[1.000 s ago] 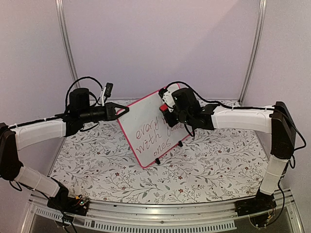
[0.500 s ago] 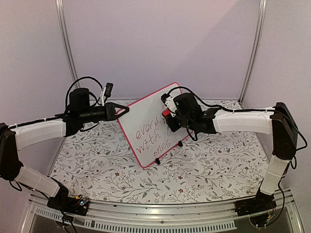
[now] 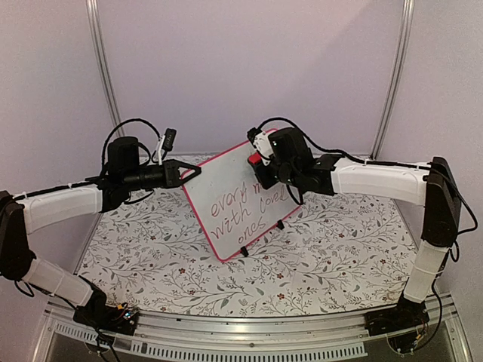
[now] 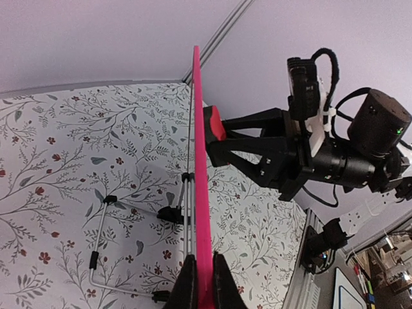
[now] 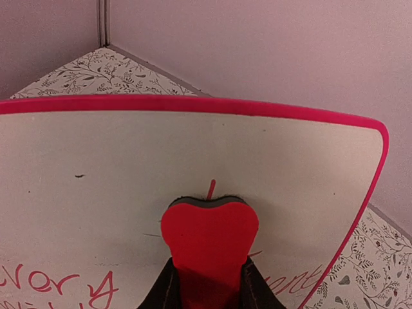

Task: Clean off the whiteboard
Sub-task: Erase the whiteboard at the center of the board.

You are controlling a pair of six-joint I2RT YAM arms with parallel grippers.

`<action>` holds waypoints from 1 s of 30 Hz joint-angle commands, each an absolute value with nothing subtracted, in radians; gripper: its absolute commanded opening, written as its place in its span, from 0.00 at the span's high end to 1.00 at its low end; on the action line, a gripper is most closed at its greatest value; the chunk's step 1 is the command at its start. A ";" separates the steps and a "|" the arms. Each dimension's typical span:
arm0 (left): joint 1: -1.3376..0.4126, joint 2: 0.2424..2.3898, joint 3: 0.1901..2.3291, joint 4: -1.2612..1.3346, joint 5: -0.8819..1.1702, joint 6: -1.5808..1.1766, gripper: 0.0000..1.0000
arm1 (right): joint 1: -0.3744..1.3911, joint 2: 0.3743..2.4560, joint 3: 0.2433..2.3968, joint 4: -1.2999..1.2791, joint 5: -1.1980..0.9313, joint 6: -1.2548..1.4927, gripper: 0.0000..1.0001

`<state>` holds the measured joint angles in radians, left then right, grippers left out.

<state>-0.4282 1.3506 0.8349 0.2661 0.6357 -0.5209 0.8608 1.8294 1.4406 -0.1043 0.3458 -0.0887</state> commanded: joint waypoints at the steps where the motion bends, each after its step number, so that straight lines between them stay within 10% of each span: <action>1: -0.455 1.326 0.824 0.290 0.719 -0.543 1.00 | 0.848 1.866 1.496 -0.104 0.362 -0.113 0.74; 30: -0.455 1.327 0.825 0.291 0.719 -0.544 1.00 | 0.821 1.869 1.455 -0.111 0.318 -0.077 0.75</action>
<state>-0.4286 1.3506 0.8345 0.2642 0.6277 -0.5289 0.8280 1.8675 1.5051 -0.0944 0.3481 -0.0990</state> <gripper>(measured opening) 0.022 0.250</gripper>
